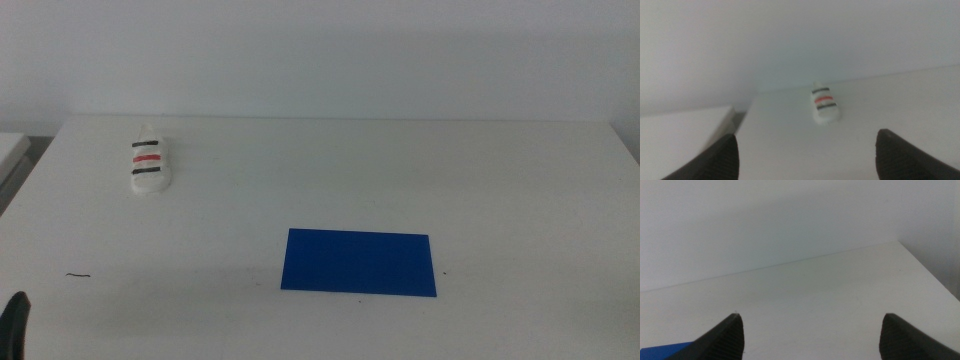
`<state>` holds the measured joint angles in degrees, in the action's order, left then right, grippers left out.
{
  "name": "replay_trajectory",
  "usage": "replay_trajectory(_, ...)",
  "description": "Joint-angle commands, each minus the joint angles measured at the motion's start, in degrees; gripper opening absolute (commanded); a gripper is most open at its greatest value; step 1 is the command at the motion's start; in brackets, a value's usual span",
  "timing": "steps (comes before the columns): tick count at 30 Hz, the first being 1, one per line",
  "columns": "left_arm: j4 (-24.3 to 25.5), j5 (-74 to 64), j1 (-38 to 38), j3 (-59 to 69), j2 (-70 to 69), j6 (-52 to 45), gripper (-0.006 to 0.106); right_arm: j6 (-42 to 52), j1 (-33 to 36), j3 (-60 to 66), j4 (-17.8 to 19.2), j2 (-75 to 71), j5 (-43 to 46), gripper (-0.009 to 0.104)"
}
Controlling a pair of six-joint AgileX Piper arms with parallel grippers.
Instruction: Use one arm to grab the shoe from the table and place it on the mat.
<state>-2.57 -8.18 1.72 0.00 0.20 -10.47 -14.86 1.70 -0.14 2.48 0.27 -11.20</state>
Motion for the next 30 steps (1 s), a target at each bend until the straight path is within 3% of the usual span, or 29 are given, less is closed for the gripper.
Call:
replay_trajectory(1, -1.76, -0.81, 0.12, -0.9, 1.2, 1.95, 0.094, 0.21, 0.11, 0.14, 0.33, -0.27, 0.55, 0.079)
replay_trajectory(13, -2.23, -35.65, 0.5, -55.38, 59.74, 4.58, 0.094, 0.21, 0.11, 0.14, 0.33, -0.27, 0.55, 0.079)
replay_trajectory(22, -0.96, -43.25, 0.5, -84.13, 93.05, 19.63, 0.094, 0.21, 0.11, 0.14, 0.33, -0.27, 0.55, 0.079)
replay_trajectory(30, -0.81, -44.09, 0.5, -102.03, 116.16, 22.6, 0.094, 0.21, 0.11, 0.14, 0.33, -0.27, 0.55, 0.079)
